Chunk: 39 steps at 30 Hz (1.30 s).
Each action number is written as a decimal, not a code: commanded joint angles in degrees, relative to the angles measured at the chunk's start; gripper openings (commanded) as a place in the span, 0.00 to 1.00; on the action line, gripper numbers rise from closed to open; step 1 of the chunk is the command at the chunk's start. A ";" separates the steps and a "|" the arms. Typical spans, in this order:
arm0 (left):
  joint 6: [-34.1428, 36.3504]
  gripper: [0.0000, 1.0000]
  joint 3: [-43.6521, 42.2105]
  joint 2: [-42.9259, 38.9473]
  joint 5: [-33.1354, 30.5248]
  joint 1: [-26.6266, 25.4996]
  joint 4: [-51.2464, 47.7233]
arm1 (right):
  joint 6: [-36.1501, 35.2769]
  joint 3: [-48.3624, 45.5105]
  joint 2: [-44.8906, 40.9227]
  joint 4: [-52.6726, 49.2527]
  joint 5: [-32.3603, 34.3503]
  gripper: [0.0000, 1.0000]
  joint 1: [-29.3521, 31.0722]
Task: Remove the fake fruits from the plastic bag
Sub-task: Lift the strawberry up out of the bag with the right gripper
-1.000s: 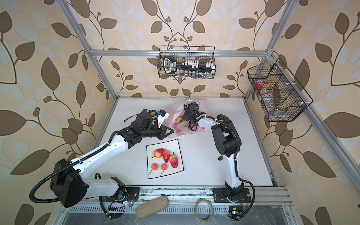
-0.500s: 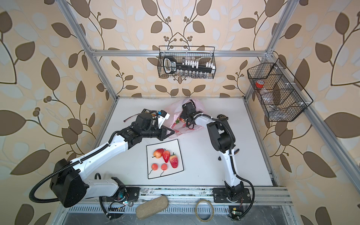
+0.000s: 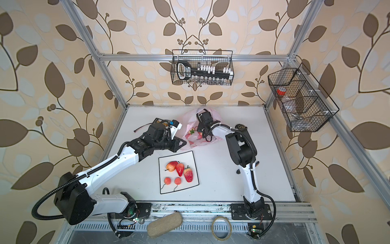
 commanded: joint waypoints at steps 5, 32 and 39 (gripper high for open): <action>0.35 0.00 2.84 0.24 -1.53 -0.60 -0.75 | -16.13 -1.15 -2.13 -3.60 -1.29 0.78 1.10; 0.46 0.00 3.38 0.86 -2.68 -0.60 -1.35 | -22.79 1.74 -0.36 -5.01 -3.60 0.41 2.25; 0.38 0.00 3.65 1.78 -3.05 -0.59 -1.19 | -20.60 -1.48 -5.24 -2.20 -5.32 0.34 2.22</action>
